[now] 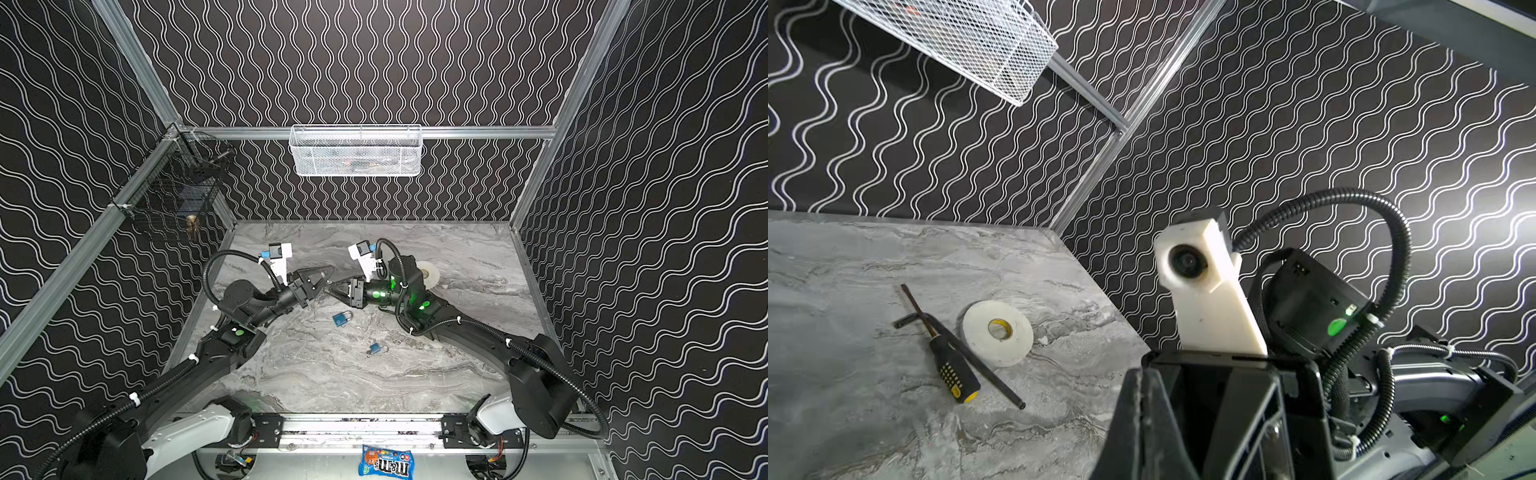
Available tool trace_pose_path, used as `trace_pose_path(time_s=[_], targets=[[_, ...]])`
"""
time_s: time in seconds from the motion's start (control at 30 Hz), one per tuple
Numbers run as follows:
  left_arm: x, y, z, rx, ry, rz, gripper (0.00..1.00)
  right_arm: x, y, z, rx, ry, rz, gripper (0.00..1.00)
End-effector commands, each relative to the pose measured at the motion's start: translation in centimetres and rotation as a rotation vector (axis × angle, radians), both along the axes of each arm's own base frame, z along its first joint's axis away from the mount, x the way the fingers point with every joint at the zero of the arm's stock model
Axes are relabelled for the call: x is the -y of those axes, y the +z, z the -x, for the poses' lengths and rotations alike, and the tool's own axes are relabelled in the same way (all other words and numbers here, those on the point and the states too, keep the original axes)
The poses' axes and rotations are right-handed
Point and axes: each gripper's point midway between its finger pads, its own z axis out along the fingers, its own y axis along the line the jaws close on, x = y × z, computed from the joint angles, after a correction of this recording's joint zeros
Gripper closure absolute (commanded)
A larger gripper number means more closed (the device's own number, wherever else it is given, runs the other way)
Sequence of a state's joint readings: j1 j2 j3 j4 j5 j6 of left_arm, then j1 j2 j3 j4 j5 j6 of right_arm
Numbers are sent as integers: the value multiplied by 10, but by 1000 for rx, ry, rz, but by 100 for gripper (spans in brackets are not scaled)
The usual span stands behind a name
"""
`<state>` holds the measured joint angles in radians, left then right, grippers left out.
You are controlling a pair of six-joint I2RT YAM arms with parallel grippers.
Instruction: Unlock with the key
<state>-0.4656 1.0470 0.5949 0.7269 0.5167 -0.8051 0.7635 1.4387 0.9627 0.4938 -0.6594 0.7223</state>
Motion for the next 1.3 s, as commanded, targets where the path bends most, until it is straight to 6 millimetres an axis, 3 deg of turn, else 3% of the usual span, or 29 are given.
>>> trace_pose_path(time_s=[0.0, 0.4, 0.53, 0.63, 0.7, 0.77, 0.93, 1.1, 1.27], targets=[[1, 18, 6, 88, -19, 14, 100, -2, 16, 3, 45, 29, -54, 76], [3, 14, 4, 77, -21, -7, 100, 7, 17, 0, 33, 26, -92, 99], [6, 17, 5, 86, -40, -9, 100, 10, 17, 0, 35, 19, -87, 100], [5, 19, 2, 68, -25, -27, 59, 17, 13, -3, 15, -6, -66, 100], [5, 18, 0, 47, -16, -49, 46, 25, 7, -5, -8, -26, -40, 100], [2, 11, -4, 9, 13, -106, 41, 37, -3, -10, -31, -62, 0, 100], [-16, -30, -17, -138, 144, -297, 33, 67, -32, -8, -93, -123, 71, 100], [-30, -90, -33, -330, 214, -549, 29, 94, -69, -11, -157, -222, 228, 100], [-27, -152, -44, -513, 172, -738, 27, 106, -97, -4, -197, -237, 324, 100]])
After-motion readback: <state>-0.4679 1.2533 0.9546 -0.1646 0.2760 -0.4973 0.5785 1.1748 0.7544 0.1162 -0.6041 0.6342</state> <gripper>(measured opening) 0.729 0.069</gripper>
